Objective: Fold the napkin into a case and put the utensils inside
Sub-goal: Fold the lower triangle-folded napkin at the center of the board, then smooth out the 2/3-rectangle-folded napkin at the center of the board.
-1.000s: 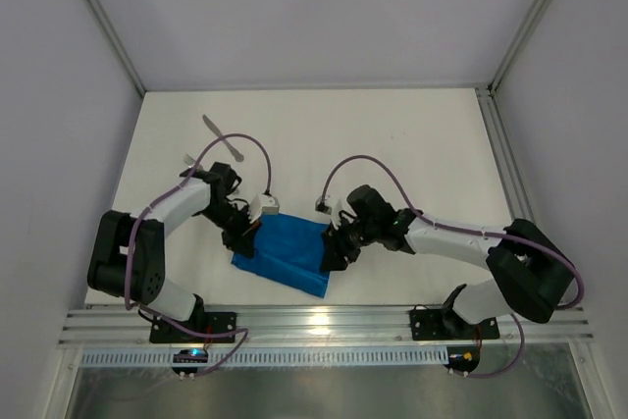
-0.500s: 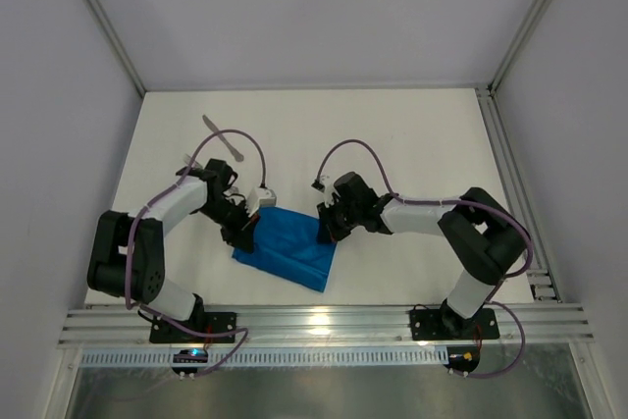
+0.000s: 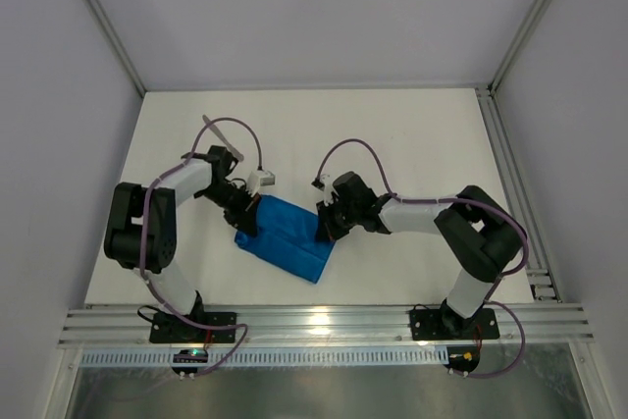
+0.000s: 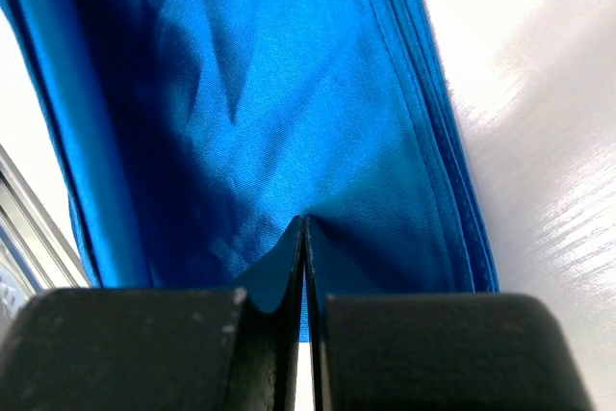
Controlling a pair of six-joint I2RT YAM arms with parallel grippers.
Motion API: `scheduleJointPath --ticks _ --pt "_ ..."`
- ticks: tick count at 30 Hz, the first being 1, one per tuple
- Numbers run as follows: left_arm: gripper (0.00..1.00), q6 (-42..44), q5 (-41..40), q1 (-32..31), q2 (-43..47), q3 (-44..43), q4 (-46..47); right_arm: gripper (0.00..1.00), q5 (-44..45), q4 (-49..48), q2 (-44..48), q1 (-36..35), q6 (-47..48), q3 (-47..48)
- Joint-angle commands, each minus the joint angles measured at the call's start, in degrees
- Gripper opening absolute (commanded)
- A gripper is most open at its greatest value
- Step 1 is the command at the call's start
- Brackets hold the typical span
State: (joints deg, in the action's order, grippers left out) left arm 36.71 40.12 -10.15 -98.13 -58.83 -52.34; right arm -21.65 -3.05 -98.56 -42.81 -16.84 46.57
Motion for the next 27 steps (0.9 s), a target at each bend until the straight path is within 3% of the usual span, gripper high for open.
scheduleJointPath --ticks 1,5,11,17,23,27 --pt "0.00 -0.2 0.5 1.3 -1.5 -3.2 0.5 0.04 2.3 2.0 -2.1 -0.3 2.2 -0.1" --pt "0.00 2.6 -1.2 1.3 -2.8 -5.0 -1.5 0.06 1.7 2.5 -0.1 -0.3 4.9 0.2" --pt "0.00 4.3 -1.2 1.4 -4.4 -5.8 -3.2 0.24 1.2 8.4 7.4 -0.3 9.8 4.9" --pt "0.00 4.0 -1.0 1.4 -4.9 -5.8 -2.9 0.38 3.6 11.8 11.5 -0.2 8.8 6.1" --pt "0.00 3.8 -1.4 1.4 -5.1 -6.1 -2.9 0.52 1.0 6.9 12.0 -0.3 5.5 3.4" --pt "0.00 3.8 -1.6 1.4 -5.1 -6.4 -2.9 0.59 -2.4 6.3 6.5 -0.9 5.9 4.0"
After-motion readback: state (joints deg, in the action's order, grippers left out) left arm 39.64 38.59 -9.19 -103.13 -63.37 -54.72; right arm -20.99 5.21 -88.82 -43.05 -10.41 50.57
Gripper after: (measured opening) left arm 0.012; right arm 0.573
